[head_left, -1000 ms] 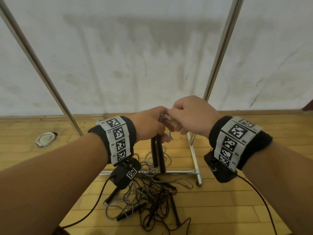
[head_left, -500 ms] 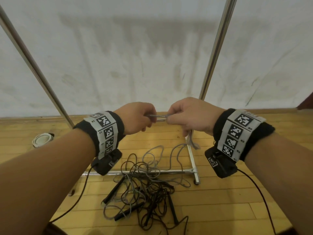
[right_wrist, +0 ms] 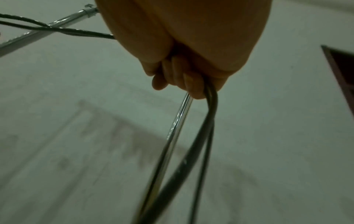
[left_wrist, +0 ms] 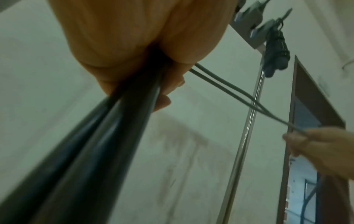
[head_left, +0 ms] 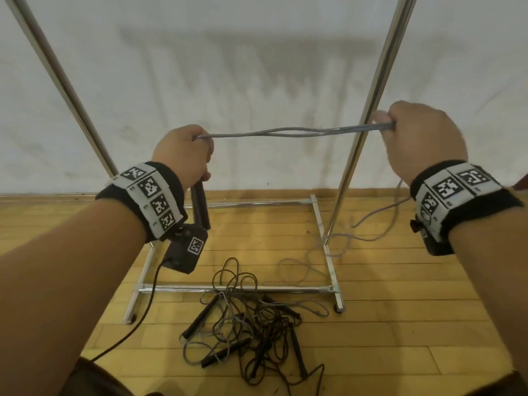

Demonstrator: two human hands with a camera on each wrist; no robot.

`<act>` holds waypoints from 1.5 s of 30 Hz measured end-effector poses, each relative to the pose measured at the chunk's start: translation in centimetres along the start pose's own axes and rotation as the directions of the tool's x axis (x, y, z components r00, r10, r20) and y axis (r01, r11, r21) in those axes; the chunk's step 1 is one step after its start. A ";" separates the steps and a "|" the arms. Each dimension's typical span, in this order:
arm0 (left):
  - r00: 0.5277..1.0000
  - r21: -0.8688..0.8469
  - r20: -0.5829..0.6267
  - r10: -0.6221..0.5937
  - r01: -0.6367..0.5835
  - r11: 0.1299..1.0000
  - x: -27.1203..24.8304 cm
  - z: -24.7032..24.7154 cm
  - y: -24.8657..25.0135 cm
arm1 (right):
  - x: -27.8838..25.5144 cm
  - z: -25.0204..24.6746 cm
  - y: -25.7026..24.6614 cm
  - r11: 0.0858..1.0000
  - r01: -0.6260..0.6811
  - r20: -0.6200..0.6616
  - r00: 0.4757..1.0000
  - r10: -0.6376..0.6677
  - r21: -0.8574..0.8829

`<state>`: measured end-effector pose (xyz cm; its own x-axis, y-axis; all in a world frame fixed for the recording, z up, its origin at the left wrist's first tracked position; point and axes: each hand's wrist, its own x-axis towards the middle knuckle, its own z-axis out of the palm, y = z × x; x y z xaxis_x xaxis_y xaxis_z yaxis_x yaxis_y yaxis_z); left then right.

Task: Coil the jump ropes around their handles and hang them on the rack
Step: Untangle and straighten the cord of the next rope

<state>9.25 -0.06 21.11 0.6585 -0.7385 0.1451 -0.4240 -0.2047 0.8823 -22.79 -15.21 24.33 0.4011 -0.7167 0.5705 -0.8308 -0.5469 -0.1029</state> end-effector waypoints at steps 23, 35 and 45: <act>0.989 -0.818 0.135 -0.064 0.148 0.555 -5.4 5.5 6.1 | -7.4 2.2 -12.8 0.109 -0.768 0.776 0.624 -0.093 0.631; 0.776 0.365 0.580 0.247 -0.519 0.773 -5.2 2.4 3.7 | -3.6 1.0 -7.8 0.609 -0.534 0.632 0.772 0.069 0.587; 0.698 0.464 0.679 0.226 -0.648 0.604 -7.9 4.6 5.1 | -4.2 1.0 -10.2 0.831 -0.367 0.664 0.747 -0.003 0.417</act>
<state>-0.98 1.73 22.40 -0.0586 -0.9983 -0.0036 -0.9713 0.0562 0.2311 -15.57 -7.03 22.20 0.5586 -0.8215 -0.1148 -0.6772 -0.3718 -0.6349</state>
